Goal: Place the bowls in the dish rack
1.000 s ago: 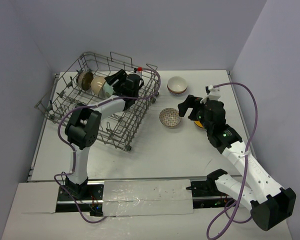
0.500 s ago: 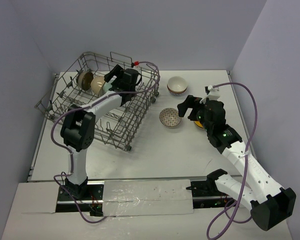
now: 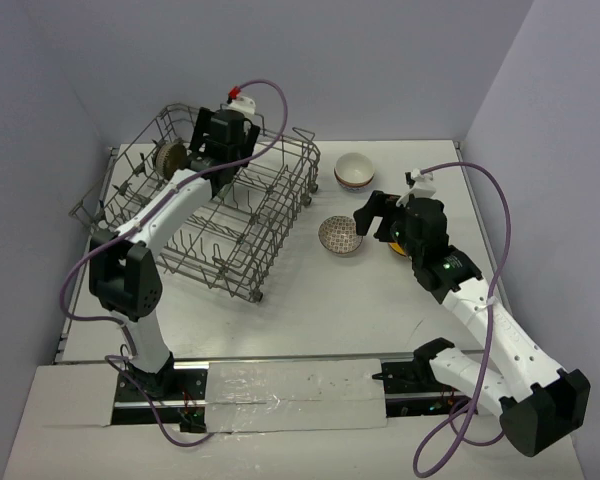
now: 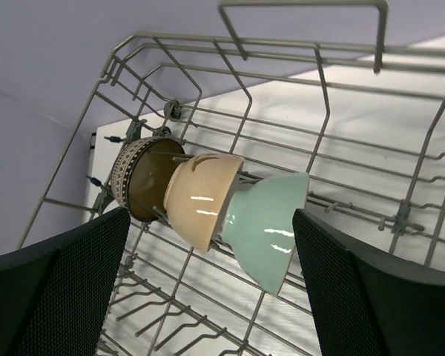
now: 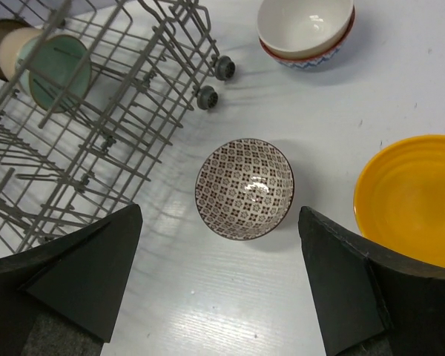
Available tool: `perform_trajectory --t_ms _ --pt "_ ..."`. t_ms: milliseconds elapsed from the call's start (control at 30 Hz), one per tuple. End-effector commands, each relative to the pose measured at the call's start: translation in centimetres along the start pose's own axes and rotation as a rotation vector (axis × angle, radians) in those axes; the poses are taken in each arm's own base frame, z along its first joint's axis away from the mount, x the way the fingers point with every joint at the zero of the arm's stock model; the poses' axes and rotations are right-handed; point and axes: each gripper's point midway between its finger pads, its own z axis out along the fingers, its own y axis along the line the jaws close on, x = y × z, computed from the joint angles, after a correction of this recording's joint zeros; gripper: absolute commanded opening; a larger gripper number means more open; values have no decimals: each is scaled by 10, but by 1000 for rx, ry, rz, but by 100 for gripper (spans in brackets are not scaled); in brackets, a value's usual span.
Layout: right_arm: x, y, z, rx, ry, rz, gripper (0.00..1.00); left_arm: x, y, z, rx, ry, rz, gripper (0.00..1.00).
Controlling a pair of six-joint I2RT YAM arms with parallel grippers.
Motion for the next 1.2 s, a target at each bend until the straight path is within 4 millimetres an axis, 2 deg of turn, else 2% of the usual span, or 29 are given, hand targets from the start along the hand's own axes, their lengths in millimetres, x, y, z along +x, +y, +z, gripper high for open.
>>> perform_trajectory --t_ms 0,67,100,167,200,233,267,300,367,433,467,500,567,700,733,867,1067,1167 --pt "-8 0 3 31 5 13 93 -51 36 -36 46 -109 -223 97" --pt "5 -9 12 79 59 16 92 -57 51 -44 36 -116 -299 98" --pt "7 -12 14 99 74 37 92 -63 62 -55 26 -130 -360 98" --pt "24 -22 23 155 141 46 91 -60 75 -67 21 -109 -468 99" --pt "27 -24 26 169 155 65 90 -63 79 -82 47 -123 -534 99" --pt "37 -28 32 190 190 67 90 -63 82 -89 58 -127 -560 99" --pt "43 -30 36 197 209 73 89 -54 78 -94 73 -113 -573 99" --pt "46 -31 40 206 219 89 88 -61 84 -112 105 -149 -618 99" --pt "61 -35 51 232 270 107 86 -58 86 -134 141 -174 -669 99" --pt "75 -41 62 256 315 118 81 -49 83 -144 172 -178 -679 99" --pt "80 -41 65 256 329 133 80 -54 89 -160 196 -215 -687 99" --pt "86 -44 72 265 343 138 78 -52 90 -166 205 -224 -686 99" --pt "91 -45 79 274 355 154 73 -42 91 -175 214 -225 -679 99" --pt "106 -53 96 317 390 170 63 -28 84 -186 256 -217 -659 99" --pt "108 -54 99 324 388 177 58 -21 78 -185 276 -203 -651 99" --pt "118 -60 109 355 408 187 45 -13 73 -190 294 -187 -655 99" --pt "124 -66 112 380 405 193 21 -15 56 -198 403 -181 -682 99" --pt "118 -67 110 391 383 189 3 -20 40 -205 491 -173 -703 99"
